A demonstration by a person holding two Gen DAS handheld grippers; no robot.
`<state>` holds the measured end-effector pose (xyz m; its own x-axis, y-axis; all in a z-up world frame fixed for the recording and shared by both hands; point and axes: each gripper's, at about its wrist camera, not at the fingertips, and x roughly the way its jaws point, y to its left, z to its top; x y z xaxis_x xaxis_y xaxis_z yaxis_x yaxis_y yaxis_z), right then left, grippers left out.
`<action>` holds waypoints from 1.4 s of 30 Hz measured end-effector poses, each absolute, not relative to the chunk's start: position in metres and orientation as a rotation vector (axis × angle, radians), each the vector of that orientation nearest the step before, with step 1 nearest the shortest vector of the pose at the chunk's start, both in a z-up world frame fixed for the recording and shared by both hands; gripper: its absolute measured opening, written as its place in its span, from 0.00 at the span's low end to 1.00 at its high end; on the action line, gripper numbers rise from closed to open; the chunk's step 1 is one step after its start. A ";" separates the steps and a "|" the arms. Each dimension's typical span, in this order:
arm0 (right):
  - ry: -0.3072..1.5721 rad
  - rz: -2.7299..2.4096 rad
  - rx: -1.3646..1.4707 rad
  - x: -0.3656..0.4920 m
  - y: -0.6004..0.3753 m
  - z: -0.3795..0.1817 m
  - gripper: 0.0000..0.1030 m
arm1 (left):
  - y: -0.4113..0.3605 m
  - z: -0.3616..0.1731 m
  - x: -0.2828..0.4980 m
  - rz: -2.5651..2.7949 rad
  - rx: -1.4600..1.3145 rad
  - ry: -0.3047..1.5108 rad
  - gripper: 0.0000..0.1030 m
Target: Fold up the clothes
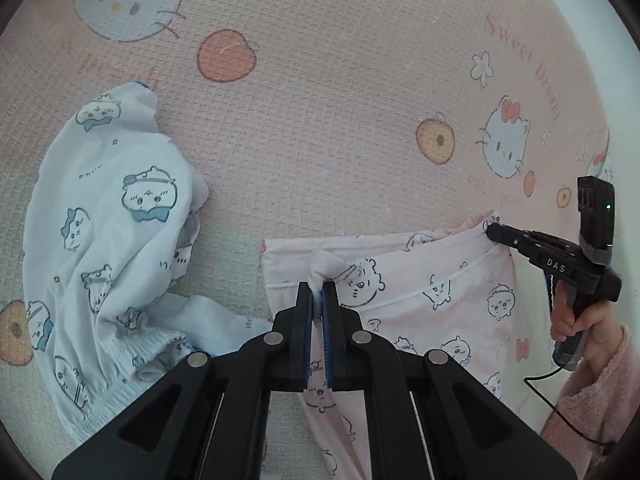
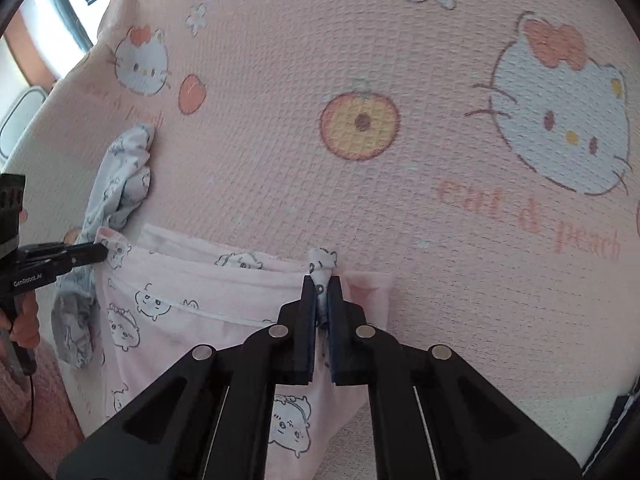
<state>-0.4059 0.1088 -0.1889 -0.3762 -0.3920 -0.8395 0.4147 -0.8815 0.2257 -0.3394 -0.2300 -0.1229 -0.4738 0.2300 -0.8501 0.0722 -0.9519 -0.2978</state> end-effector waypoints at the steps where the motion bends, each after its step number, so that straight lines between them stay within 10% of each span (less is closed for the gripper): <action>1: 0.011 -2.275 1.383 -0.409 0.112 -0.192 0.03 | -0.229 -0.125 -0.346 2.590 -1.570 -0.416 0.05; 6: -0.043 -2.257 1.500 -0.432 0.111 -0.226 0.06 | -0.226 -0.162 -0.373 2.582 -1.701 -0.297 0.05; 12: -0.102 -2.269 1.440 -0.425 0.127 -0.200 0.32 | -0.226 -0.154 -0.367 2.597 -1.667 -0.289 0.05; 19: 0.015 -2.387 1.471 -0.430 0.150 -0.189 0.32 | -0.229 -0.165 -0.369 2.566 -1.702 -0.286 0.06; 36: 0.515 -2.095 1.368 -0.391 0.077 -0.206 0.31 | -0.226 -0.169 -0.365 2.556 -1.693 -0.260 0.06; 38: 0.549 -2.082 1.385 -0.394 0.078 -0.212 0.11 | -0.227 -0.170 -0.366 2.556 -1.688 -0.265 0.06; 42: 0.509 -2.156 1.418 -0.397 0.098 -0.209 0.03 | -0.228 -0.172 -0.364 2.561 -1.685 -0.266 0.06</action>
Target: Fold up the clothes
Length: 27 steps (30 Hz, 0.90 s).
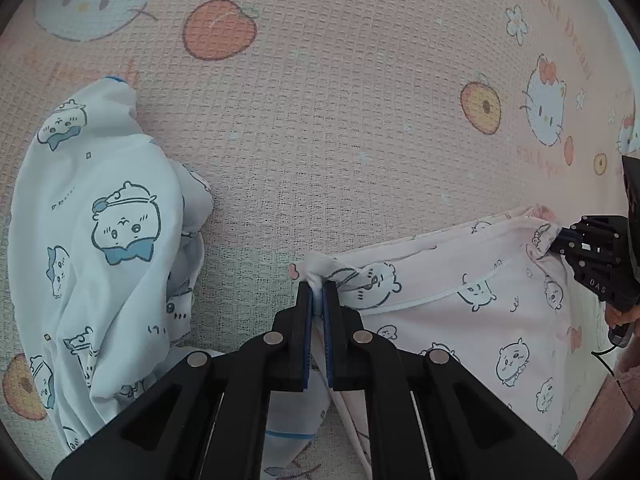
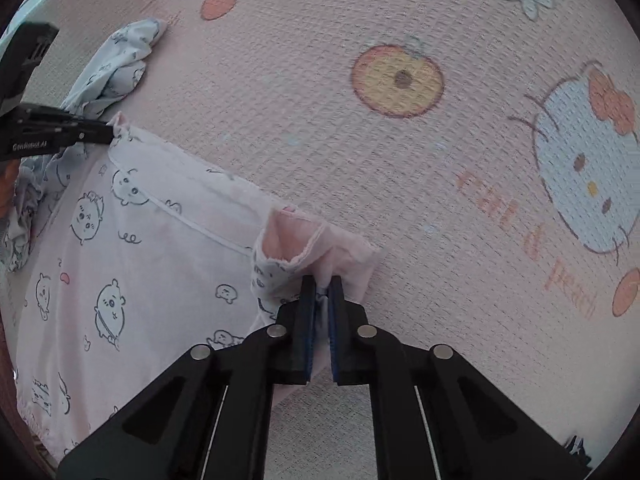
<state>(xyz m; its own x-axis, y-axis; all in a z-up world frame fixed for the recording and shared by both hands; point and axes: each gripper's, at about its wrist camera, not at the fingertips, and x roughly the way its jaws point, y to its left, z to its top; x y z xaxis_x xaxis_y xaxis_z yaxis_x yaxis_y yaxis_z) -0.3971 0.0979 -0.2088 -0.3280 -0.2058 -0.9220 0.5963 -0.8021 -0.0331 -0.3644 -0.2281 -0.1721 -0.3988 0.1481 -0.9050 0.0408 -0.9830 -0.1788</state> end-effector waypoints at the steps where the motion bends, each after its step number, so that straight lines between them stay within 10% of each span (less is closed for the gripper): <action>1: 0.486 -2.187 1.448 -0.400 0.107 -0.209 0.03 | -0.228 -0.173 -0.364 2.564 -1.686 -0.262 0.06; 10: 0.132 -2.336 1.514 -0.409 0.177 -0.192 0.05 | -0.236 -0.166 -0.358 2.574 -1.647 -0.323 0.06; 21: 0.171 -2.331 1.549 -0.411 0.132 -0.211 0.27 | -0.249 -0.172 -0.355 2.589 -1.699 -0.324 0.10; 27: -0.066 -2.311 1.539 -0.410 0.163 -0.201 0.42 | -0.265 -0.176 -0.354 2.523 -1.682 -0.502 0.37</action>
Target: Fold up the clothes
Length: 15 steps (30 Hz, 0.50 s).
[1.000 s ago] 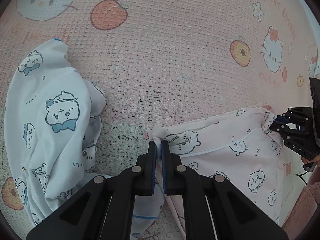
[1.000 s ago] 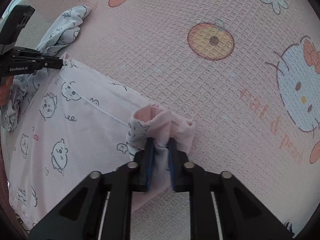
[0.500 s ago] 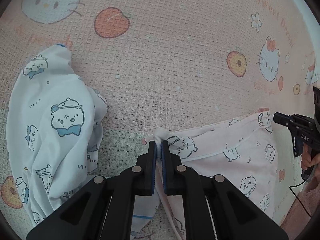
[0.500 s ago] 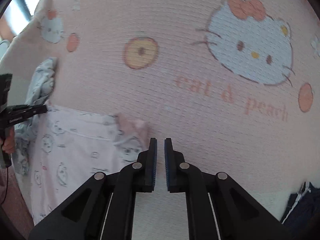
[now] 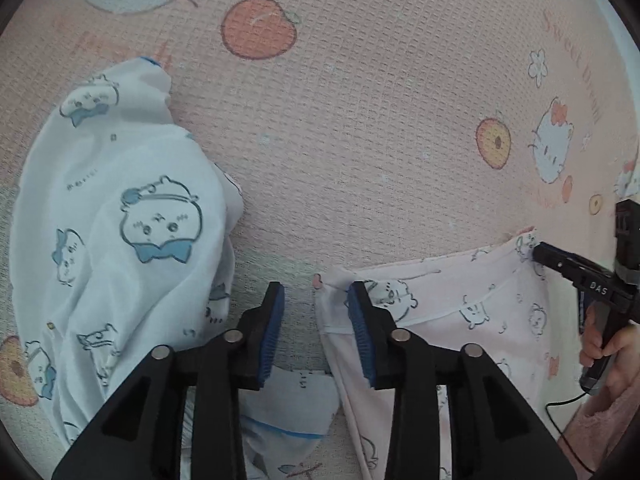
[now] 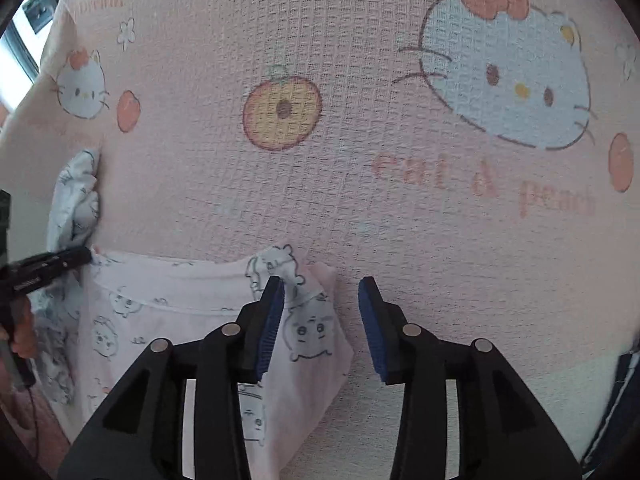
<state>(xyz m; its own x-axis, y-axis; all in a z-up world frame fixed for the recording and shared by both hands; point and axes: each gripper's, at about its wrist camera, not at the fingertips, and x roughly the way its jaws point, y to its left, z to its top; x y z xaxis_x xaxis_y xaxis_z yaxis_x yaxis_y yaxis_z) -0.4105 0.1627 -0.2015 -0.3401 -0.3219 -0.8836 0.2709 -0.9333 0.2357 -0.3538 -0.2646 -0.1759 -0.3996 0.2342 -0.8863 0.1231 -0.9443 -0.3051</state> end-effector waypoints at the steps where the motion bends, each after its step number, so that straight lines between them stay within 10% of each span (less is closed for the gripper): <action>1: -0.116 -2.274 1.542 -0.412 0.166 -0.202 0.43 | -0.264 -0.179 -0.353 2.510 -1.696 -0.502 0.37; 5: 0.064 -2.226 1.556 -0.418 0.148 -0.221 0.50 | -0.238 -0.187 -0.351 2.545 -1.689 -0.317 0.29; 9: -0.048 -2.272 1.505 -0.413 0.164 -0.215 0.11 | -0.229 -0.181 -0.349 2.577 -1.632 -0.346 0.08; 15: -0.318 -2.391 1.333 -0.379 0.213 -0.176 0.09 | -0.223 -0.148 -0.349 2.585 -1.366 -0.609 0.07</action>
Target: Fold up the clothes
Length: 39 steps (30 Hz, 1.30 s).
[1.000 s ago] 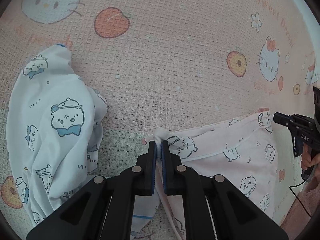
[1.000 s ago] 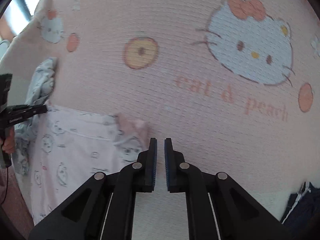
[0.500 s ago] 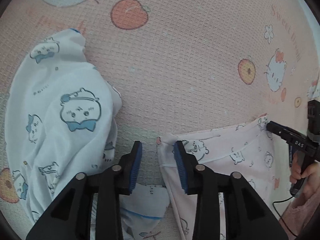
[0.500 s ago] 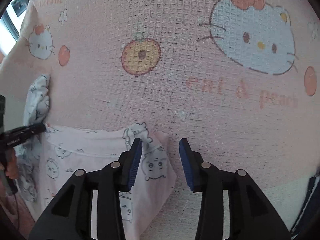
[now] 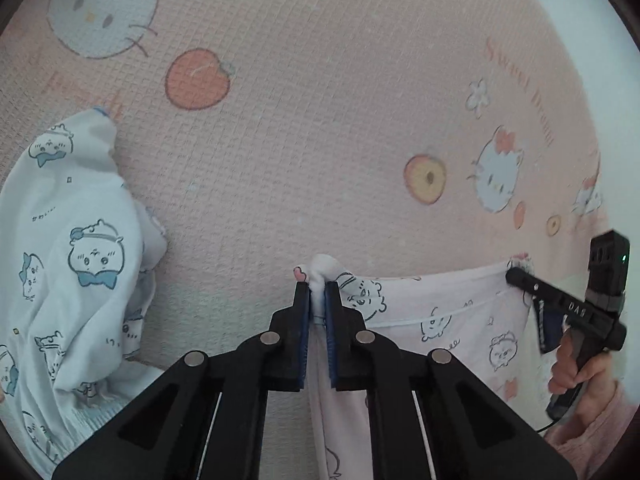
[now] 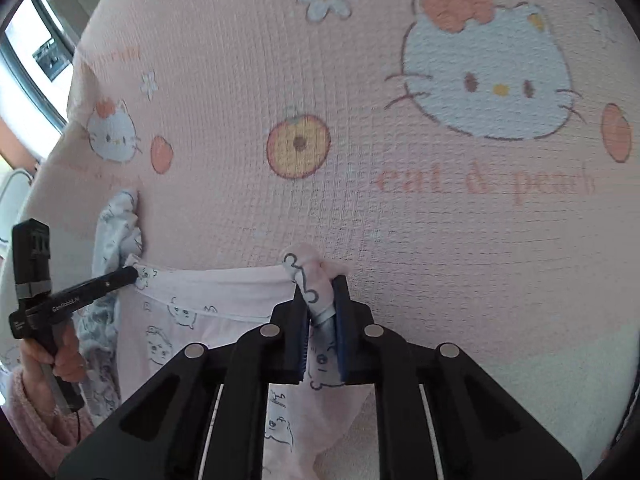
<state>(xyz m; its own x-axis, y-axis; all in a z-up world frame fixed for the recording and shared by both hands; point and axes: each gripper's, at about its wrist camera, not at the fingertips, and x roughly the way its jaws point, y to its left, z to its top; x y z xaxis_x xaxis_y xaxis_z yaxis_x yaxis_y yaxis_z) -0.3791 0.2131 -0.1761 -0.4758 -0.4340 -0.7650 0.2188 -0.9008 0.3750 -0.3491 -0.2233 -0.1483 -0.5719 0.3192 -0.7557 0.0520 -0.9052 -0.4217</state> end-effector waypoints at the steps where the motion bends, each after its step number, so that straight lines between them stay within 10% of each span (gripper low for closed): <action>1: -0.359 -2.404 1.298 -0.378 0.212 -0.172 0.09 | -0.223 -0.145 -0.351 2.579 -1.331 -0.661 0.07; 9: -0.445 -2.335 1.606 -0.422 0.208 -0.237 0.18 | -0.236 -0.194 -0.383 2.584 -1.599 -0.771 0.07; 12: -0.472 -2.356 1.555 -0.420 0.211 -0.224 0.40 | -0.232 -0.179 -0.382 2.482 -1.511 -0.771 0.10; 16: -0.321 -2.496 1.511 -0.406 0.212 -0.203 0.41 | -0.215 -0.181 -0.386 2.382 -1.491 -0.756 0.37; 28: -0.192 -2.361 1.640 -0.251 0.169 -0.175 0.41 | -0.172 -0.133 -0.297 2.533 -1.760 -0.251 0.26; 39: -0.416 -2.235 1.756 -0.127 0.167 -0.200 0.41 | -0.157 -0.196 -0.130 2.080 -1.932 -1.042 0.28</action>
<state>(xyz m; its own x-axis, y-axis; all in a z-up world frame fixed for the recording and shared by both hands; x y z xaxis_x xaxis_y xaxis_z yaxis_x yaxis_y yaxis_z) -0.1271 0.1669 -0.2002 -0.2300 -0.3808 -0.8956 0.0327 -0.9228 0.3839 -0.1297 -0.1565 -0.1957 -0.1794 0.5196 -0.8353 0.3578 -0.7565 -0.5475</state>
